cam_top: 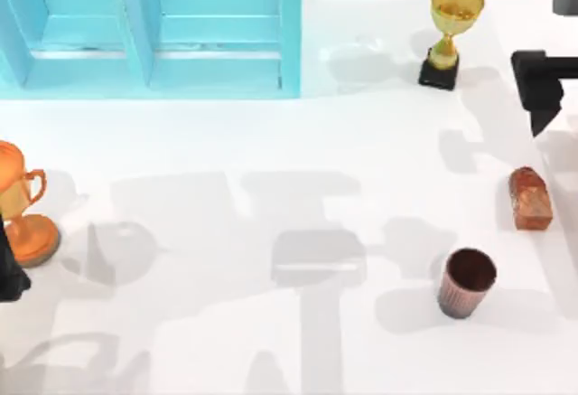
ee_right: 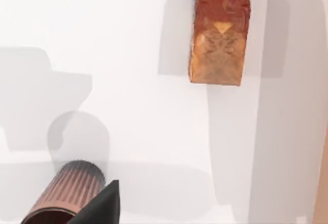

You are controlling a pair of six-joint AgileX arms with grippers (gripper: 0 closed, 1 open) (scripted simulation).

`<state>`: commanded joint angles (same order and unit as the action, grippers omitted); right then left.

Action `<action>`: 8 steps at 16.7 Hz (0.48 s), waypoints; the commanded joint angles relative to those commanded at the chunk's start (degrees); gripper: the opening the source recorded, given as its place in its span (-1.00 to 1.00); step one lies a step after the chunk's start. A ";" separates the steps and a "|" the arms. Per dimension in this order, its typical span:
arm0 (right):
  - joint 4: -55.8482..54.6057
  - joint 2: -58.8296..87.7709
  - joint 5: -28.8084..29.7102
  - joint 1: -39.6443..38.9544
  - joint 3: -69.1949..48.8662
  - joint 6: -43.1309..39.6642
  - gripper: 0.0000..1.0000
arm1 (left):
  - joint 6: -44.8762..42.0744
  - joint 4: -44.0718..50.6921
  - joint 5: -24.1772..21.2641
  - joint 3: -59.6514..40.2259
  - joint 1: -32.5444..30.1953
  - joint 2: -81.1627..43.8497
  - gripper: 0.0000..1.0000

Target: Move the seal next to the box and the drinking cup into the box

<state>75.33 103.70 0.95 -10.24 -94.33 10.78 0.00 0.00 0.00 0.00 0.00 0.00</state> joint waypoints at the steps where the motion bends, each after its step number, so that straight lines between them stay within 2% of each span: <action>1: 0.34 0.00 0.01 0.01 -0.29 0.00 1.00 | 0.00 0.00 0.00 0.00 0.00 0.00 1.00; 5: 0.03 0.05 -0.03 -0.34 0.00 0.15 1.00 | 0.00 0.00 0.00 0.00 0.00 0.00 1.00; 8: -1.77 -2.02 -0.28 -4.13 3.77 3.79 1.00 | 0.00 0.00 0.00 0.00 0.00 0.00 1.00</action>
<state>73.56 101.68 0.67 -14.38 -90.56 14.57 0.00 0.00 0.00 0.00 0.00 0.00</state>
